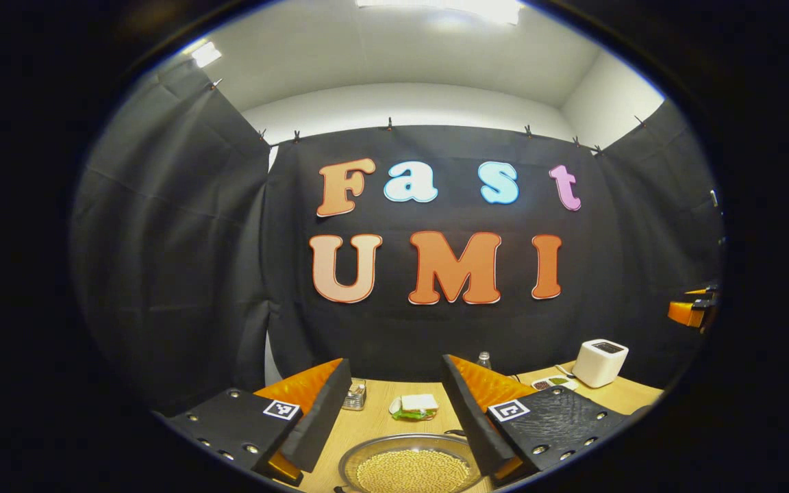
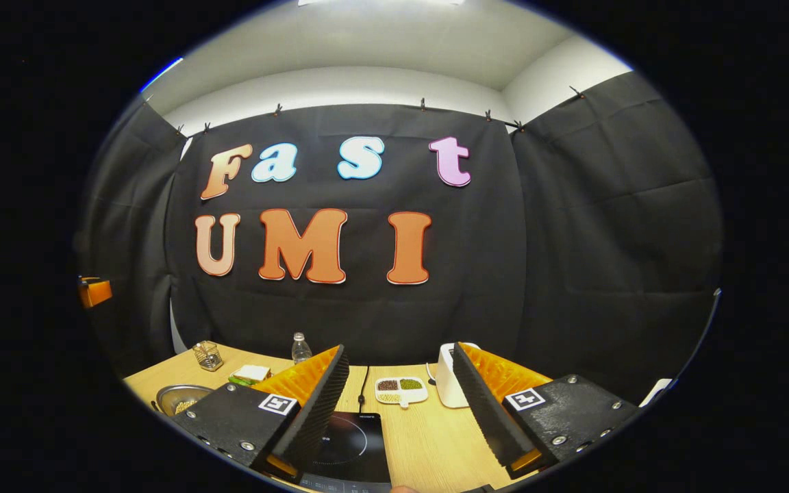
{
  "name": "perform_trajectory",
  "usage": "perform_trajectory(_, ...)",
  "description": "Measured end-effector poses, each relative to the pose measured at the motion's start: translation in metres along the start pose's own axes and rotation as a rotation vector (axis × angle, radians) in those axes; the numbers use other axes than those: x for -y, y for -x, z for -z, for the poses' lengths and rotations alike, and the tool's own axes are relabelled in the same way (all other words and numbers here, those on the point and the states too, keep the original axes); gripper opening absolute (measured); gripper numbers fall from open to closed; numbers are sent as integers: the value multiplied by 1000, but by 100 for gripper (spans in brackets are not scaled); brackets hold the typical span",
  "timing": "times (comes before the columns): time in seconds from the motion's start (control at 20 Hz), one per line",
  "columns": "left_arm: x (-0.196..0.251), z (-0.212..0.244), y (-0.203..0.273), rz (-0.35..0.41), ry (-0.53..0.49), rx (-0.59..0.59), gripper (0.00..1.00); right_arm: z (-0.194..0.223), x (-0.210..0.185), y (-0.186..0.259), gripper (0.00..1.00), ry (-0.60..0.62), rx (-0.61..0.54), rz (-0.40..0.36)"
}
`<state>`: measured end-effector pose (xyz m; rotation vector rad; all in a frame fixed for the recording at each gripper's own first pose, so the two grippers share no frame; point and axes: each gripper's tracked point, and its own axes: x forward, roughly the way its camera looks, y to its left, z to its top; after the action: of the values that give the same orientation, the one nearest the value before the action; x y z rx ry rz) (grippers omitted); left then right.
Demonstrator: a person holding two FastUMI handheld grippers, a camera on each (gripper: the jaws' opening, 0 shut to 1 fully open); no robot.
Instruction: First push the handle of the pot to place it horizontally, then grasp the pot with both hands and set it on the induction cooktop.
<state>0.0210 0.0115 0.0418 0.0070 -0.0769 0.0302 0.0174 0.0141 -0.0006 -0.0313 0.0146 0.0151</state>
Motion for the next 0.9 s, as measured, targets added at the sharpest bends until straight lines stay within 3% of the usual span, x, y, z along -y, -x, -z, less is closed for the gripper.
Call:
perform_trajectory(0.3,2,4,3,11,-3,-12,85,3,2,-1,95,-6,-5,1)
perform_trajectory(0.45,13,9,6,56,-7,-30,87,6,3,-1,95,-9,-10,3)
perform_trajectory(0.5,18,9,6,74,-12,-34,73,7,3,-2,95,-11,-13,5)
perform_trajectory(0.55,22,13,6,99,-22,-38,75,8,4,-2,95,-11,-16,6)
perform_trajectory(0.6,25,14,7,107,-28,-39,62,9,4,-2,95,-9,-17,6)
perform_trajectory(0.8,27,17,6,124,-21,-53,36,14,3,-3,95,7,-28,7)
perform_trajectory(0.85,26,18,6,119,-24,-56,35,14,3,-3,100,6,-29,5)
perform_trajectory(0.9,21,19,5,96,-24,-66,28,14,3,-3,95,5,-29,3)
